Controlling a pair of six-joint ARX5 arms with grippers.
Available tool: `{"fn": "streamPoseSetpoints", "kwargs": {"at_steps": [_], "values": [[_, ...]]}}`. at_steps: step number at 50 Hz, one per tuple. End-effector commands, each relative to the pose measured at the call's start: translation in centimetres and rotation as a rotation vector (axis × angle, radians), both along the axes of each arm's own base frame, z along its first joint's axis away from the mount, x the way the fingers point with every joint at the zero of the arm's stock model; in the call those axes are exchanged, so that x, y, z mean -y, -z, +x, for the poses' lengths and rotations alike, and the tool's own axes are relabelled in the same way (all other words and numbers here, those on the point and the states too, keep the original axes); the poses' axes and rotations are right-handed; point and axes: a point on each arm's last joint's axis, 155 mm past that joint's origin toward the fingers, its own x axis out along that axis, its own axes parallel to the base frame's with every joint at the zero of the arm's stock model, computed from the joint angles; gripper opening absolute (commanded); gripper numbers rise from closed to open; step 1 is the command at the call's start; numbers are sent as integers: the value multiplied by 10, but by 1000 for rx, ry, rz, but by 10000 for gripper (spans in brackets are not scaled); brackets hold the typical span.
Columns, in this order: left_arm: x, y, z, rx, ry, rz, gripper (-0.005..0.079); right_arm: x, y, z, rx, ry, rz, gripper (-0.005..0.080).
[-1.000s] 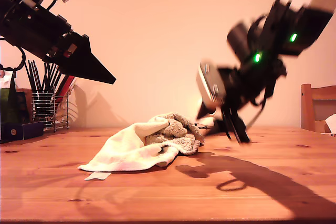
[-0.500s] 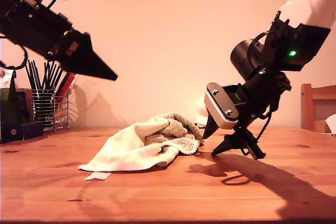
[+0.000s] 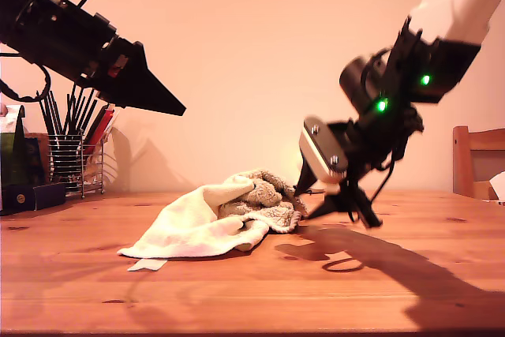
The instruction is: Fold the tea towel in front of you. After folding it, place it to the right side.
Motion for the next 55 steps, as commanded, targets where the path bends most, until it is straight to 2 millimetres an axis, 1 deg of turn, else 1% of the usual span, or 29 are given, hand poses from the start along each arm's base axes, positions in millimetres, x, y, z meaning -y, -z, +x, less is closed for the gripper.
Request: {"fn": "streamPoseSetpoints", "kwargs": {"at_steps": [1,8,16,23,29,32,35,38,39,40,49,55], "values": [[3,6,-1,-26,2,-8,-20,-3,23,-6,-40,-12,-16,362],[6,6,-4,-50,-1,-22,-13,-7,21,-6,-34,-21,-7,327],[7,6,-4,-51,-2,-24,-13,-14,21,-10,-44,-47,12,321],[7,6,-4,-54,-3,-25,-13,-24,30,-17,-62,-75,16,269],[6,8,-5,-68,-7,-26,-13,-31,38,-15,-69,-86,12,234],[6,10,-6,-78,-7,-22,-13,-33,39,-14,-67,-90,12,187],[5,11,-6,-84,-8,-19,-13,-36,38,-13,-55,-105,8,105],[5,11,-6,-84,-8,-19,-13,-38,34,-10,-41,-114,7,-4],[6,11,-6,-82,-7,-19,-13,-39,32,-9,-37,-114,7,-19],[6,10,-6,-79,-7,-20,-13,-39,31,-8,-34,-114,9,-8],[4,11,-5,-78,-17,-15,-13,-41,19,0,1,-92,-4,-10],[2,12,-2,-71,-31,-5,-13,-42,6,2,-1,-28,4,-11]]}}
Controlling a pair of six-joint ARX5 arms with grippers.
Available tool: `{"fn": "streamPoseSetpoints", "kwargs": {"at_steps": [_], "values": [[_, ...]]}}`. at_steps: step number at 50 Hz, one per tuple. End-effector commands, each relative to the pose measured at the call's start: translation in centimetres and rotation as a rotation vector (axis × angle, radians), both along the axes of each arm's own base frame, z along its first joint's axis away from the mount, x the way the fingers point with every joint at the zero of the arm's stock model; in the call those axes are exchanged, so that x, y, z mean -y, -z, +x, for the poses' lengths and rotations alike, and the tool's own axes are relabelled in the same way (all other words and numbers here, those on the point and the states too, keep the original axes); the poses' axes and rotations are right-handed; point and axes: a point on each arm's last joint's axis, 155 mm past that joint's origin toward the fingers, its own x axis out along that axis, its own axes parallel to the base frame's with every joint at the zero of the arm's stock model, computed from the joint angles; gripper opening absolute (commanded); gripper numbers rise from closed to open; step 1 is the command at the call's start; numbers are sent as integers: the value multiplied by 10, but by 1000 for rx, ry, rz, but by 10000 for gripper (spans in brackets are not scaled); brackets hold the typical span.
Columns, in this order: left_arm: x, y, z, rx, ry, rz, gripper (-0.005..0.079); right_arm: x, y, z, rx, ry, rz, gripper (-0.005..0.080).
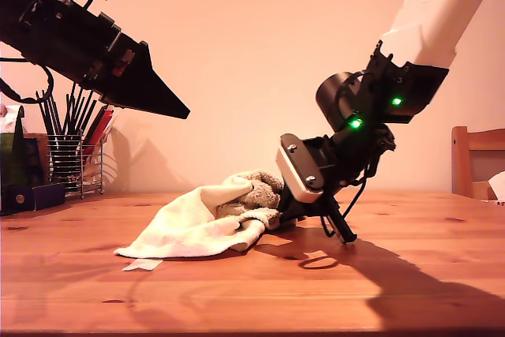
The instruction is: Fold the tea towel in front of you. After folding it, place it to the right side.
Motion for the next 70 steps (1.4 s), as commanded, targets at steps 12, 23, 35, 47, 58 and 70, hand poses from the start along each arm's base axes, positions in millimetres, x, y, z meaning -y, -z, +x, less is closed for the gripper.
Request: {"fn": "streamPoseSetpoints", "kwargs": {"at_steps": [12,23,35,47,58,70], "values": [[-5,10,5,-11,-36,27,-13,-12,-46,-17,-64,110,62,-11],[-4,9,6,-7,-35,25,-8,-12,-88,-45,-148,190,113,-11],[-3,7,7,19,-23,33,305,-24,-112,-75,-248,240,179,-11],[9,27,4,-1,-3,71,381,-39,-121,-87,-239,228,185,-11],[18,44,20,49,-54,116,381,-41,-130,-84,-240,264,215,-11],[25,52,45,116,-138,103,381,-45,-146,-79,-240,285,260,-11]]}}
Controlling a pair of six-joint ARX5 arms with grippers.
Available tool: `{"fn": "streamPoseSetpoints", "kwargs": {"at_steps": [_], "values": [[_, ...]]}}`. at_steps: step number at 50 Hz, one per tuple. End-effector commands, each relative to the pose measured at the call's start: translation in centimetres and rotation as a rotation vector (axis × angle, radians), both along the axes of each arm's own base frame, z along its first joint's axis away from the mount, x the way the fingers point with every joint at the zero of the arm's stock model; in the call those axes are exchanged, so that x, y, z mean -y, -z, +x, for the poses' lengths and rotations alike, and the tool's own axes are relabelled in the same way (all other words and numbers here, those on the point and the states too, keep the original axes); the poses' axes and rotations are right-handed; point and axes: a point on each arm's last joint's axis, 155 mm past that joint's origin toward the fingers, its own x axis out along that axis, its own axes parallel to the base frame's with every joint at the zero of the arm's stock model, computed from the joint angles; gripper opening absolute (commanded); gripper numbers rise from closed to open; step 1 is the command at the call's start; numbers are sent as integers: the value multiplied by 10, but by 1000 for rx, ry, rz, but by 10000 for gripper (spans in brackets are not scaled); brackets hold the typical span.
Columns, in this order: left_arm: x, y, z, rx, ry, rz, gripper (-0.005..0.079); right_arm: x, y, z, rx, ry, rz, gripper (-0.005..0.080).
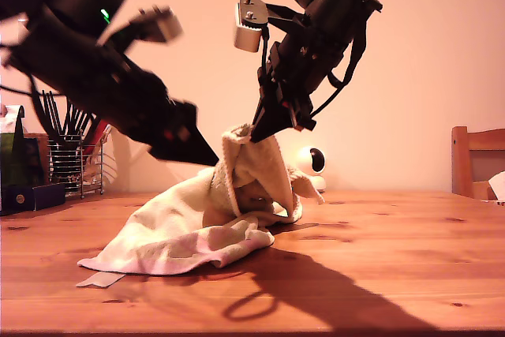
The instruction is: Fold the tea towel in front of you. After folding it, place it to the right side.
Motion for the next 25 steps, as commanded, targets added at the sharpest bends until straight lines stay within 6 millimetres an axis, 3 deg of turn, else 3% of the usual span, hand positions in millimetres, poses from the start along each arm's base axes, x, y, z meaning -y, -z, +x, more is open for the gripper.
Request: {"fn": "streamPoseSetpoints", "kwargs": {"at_steps": [1,16,25], "values": [[5,6,3,5,-3,-17,381,-8,-21,3,25,11,45,-11],[12,-2,34,90,-123,-155,377,-9,-21,3,10,24,58,-11],[14,2,43,42,-182,-256,377,-9,-22,3,2,36,71,-11]]}}
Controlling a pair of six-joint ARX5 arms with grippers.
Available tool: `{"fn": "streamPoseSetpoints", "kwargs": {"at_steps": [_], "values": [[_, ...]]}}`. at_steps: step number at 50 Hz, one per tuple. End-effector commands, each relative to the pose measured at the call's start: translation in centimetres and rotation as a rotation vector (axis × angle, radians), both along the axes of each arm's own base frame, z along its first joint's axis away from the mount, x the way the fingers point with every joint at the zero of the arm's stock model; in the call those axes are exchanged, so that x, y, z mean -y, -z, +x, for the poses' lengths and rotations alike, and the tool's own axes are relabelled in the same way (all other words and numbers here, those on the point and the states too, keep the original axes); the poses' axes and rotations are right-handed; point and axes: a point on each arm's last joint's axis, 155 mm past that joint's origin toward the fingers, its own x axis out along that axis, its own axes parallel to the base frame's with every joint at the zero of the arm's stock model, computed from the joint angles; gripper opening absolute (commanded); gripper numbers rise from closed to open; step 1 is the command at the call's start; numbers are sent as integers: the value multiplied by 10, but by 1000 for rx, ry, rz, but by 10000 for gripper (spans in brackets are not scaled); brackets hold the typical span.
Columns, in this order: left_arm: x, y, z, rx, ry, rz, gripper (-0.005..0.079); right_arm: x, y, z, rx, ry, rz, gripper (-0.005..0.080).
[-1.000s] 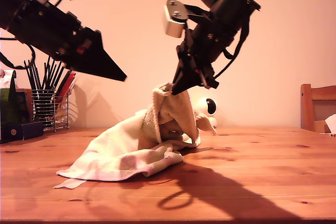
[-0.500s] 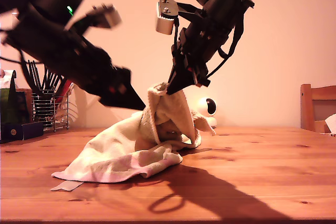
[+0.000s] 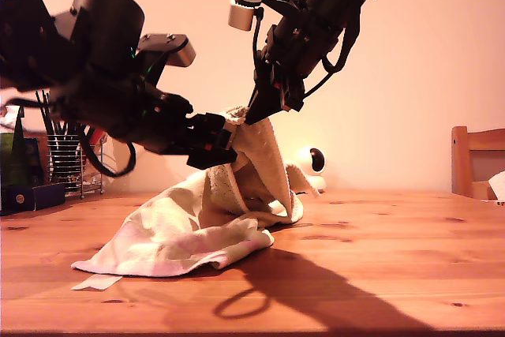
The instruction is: Fold the tea towel in front of you. After folding it, place it to the right side.
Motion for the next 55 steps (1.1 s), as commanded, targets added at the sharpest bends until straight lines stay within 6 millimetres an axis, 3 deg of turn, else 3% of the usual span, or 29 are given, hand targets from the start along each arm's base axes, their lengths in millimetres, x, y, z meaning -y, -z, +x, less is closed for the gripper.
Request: {"fn": "streamPoseSetpoints", "kwargs": {"at_steps": [1,12,29,39,43,55], "values": [[3,9,3,-31,-14,-35,377,-5,-8,-3,12,-7,17,-11],[11,21,15,-71,-45,-72,362,-5,-8,-3,11,-7,18,-11],[17,12,25,-50,-57,-74,-16,-5,-9,-2,12,0,23,-11],[11,22,10,-100,-12,64,-23,3,-17,10,49,49,8,-11],[5,7,5,-74,-8,115,-23,6,-23,15,58,62,18,-11],[-29,-62,-2,43,-35,248,-23,18,-37,25,51,114,50,-11]]}}
